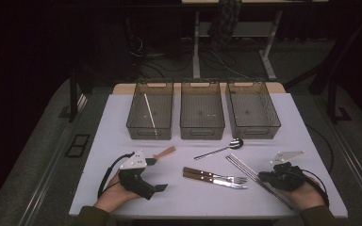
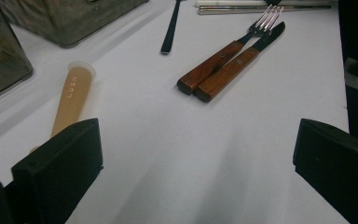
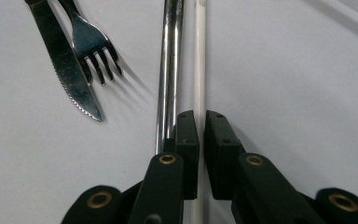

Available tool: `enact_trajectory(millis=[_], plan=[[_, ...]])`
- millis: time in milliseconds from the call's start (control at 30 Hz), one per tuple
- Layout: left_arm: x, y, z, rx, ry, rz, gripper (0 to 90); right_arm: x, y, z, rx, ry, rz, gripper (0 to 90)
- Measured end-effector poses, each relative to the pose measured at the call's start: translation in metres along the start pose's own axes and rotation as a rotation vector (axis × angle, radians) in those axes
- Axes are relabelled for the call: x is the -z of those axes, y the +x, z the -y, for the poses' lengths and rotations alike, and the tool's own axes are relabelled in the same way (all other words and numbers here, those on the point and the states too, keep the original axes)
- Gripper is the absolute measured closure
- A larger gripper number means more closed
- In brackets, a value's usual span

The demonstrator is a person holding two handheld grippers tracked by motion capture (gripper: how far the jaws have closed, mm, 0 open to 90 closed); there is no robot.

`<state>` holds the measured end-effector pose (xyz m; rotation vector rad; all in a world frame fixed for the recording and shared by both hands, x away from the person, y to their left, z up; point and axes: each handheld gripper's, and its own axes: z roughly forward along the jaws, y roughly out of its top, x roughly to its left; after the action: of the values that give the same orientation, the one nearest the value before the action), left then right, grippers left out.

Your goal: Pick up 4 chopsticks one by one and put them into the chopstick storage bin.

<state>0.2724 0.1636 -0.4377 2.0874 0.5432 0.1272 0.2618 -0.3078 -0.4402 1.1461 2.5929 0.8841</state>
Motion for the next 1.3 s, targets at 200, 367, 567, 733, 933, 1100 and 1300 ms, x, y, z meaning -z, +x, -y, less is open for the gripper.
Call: enact_trajectory(millis=[200, 367, 567, 733, 933, 1100, 1300], plan=[[0.0, 0.0, 0.0, 0.0, 0.0, 0.0, 0.0, 0.0, -0.002, 0.0, -0.004, -0.001, -0.012, 84.1], [0.0, 0.0, 0.0, -0.001, 0.0, -0.001, 0.0, 0.0, -0.002, -0.001, -0.007, 0.004, -0.015, 84.1], [0.0, 0.0, 0.0, -0.002, 0.0, -0.001, 0.0, 0.002, -0.003, -0.001, -0.019, 0.001, -0.012, 84.1], [0.0, 0.0, 0.0, -0.001, 0.0, -0.001, 0.0, 0.006, -0.003, -0.002, -0.025, -0.019, -0.01, 84.1], [0.0, 0.0, 0.0, -0.002, 0.0, -0.001, 0.0, 0.011, -0.003, -0.004, -0.018, -0.029, -0.004, 84.2], [0.0, 0.0, 0.0, -0.003, 0.001, -0.001, 0.0, 0.017, -0.004, -0.005, -0.016, -0.068, -0.006, 84.1], [0.0, 0.0, 0.0, -0.003, -0.001, 0.001, 0.0, 0.024, -0.004, -0.007, -0.017, -0.103, -0.013, 84.1]])
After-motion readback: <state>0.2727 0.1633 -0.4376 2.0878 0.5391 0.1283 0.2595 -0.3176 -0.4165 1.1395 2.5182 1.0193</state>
